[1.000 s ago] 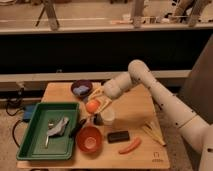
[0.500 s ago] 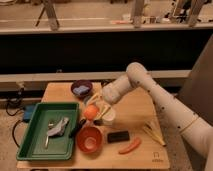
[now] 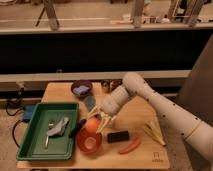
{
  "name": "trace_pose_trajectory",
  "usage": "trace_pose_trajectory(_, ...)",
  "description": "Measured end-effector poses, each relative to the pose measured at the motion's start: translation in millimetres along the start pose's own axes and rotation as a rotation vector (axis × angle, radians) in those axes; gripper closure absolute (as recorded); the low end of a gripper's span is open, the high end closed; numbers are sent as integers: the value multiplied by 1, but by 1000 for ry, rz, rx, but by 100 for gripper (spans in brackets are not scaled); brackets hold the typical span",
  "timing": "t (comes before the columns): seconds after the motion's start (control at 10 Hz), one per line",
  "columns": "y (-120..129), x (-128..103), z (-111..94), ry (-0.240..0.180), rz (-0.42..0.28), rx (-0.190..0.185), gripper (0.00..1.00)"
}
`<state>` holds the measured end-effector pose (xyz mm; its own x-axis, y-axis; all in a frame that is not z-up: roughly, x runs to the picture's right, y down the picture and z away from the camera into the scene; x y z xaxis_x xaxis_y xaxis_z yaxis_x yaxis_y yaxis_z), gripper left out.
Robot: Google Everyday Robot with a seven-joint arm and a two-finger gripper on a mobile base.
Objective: Place apple in red bowl
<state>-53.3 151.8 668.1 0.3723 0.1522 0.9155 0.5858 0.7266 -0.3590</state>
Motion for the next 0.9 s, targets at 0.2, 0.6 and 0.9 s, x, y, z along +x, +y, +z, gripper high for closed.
trace_pose_trajectory(0.2,-6,11,4,42,16,-19,72)
trace_pose_trajectory(0.6,-9,25,17,77,9,-68,32)
trace_pose_trajectory(0.9,-10,21,28,69,-20,-106,20)
